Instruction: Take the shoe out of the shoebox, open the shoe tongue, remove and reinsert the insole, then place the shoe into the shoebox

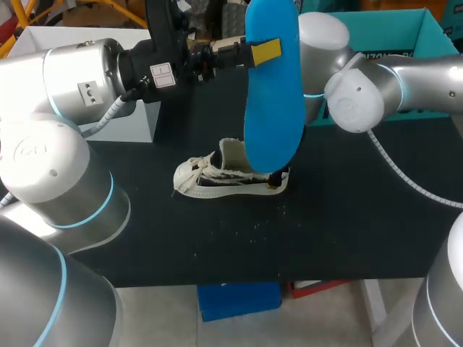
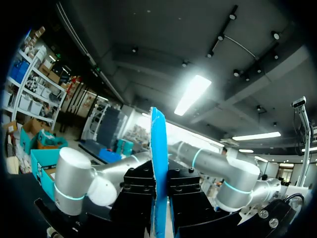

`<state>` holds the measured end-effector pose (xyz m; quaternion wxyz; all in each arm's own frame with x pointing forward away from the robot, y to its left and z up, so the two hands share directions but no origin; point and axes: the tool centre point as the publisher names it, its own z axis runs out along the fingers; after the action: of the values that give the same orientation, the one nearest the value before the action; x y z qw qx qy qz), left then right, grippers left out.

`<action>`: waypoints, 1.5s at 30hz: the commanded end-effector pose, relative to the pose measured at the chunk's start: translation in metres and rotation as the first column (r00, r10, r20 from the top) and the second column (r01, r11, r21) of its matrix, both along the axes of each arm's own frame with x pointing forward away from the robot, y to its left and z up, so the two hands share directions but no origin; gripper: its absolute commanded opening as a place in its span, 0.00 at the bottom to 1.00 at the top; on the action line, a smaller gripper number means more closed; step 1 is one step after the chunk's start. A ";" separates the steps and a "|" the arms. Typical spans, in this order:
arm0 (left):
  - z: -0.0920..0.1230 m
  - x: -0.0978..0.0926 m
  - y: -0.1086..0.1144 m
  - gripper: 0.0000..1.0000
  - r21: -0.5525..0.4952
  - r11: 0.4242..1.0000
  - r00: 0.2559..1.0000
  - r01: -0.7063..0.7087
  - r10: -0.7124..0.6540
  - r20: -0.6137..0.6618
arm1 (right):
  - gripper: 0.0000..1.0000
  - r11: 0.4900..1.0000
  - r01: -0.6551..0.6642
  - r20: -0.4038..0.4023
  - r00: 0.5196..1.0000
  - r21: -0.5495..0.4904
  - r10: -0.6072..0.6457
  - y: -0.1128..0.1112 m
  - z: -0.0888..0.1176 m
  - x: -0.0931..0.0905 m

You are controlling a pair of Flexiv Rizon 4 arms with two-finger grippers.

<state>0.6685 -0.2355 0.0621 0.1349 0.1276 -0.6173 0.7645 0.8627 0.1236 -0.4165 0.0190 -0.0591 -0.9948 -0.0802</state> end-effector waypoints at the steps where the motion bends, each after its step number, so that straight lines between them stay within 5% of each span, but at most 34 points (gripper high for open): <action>1: 0.000 0.000 -0.003 0.00 -0.001 1.000 1.000 -0.003 0.003 0.000 | 1.00 1.000 -0.005 0.000 1.000 0.012 0.005 -0.001 0.000 -0.001; 13: 0.000 0.000 -0.003 0.00 -0.001 1.000 1.000 -0.003 0.003 0.000 | 1.00 0.993 -0.037 0.003 0.999 0.114 0.037 -0.004 0.000 -0.005; 18: 0.000 0.000 -0.003 0.00 -0.001 1.000 1.000 -0.003 0.003 0.000 | 1.00 0.973 -0.011 0.020 1.000 0.232 0.007 -0.006 -0.003 -0.009; 33: 0.000 0.000 -0.003 0.00 -0.001 1.000 1.000 -0.003 0.003 0.000 | 1.00 0.820 0.023 0.109 0.989 0.572 -0.104 -0.012 -0.018 -0.018; 45: 0.000 0.000 -0.003 0.00 -0.001 1.000 1.000 -0.003 0.003 0.000 | 1.00 0.743 -0.028 0.150 0.984 0.669 -0.098 -0.008 -0.018 -0.009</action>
<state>0.6685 -0.2355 0.0622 0.1349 0.1276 -0.6173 0.7645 0.8513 0.1145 -0.4302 -0.0477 -0.0638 -0.9164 -0.3922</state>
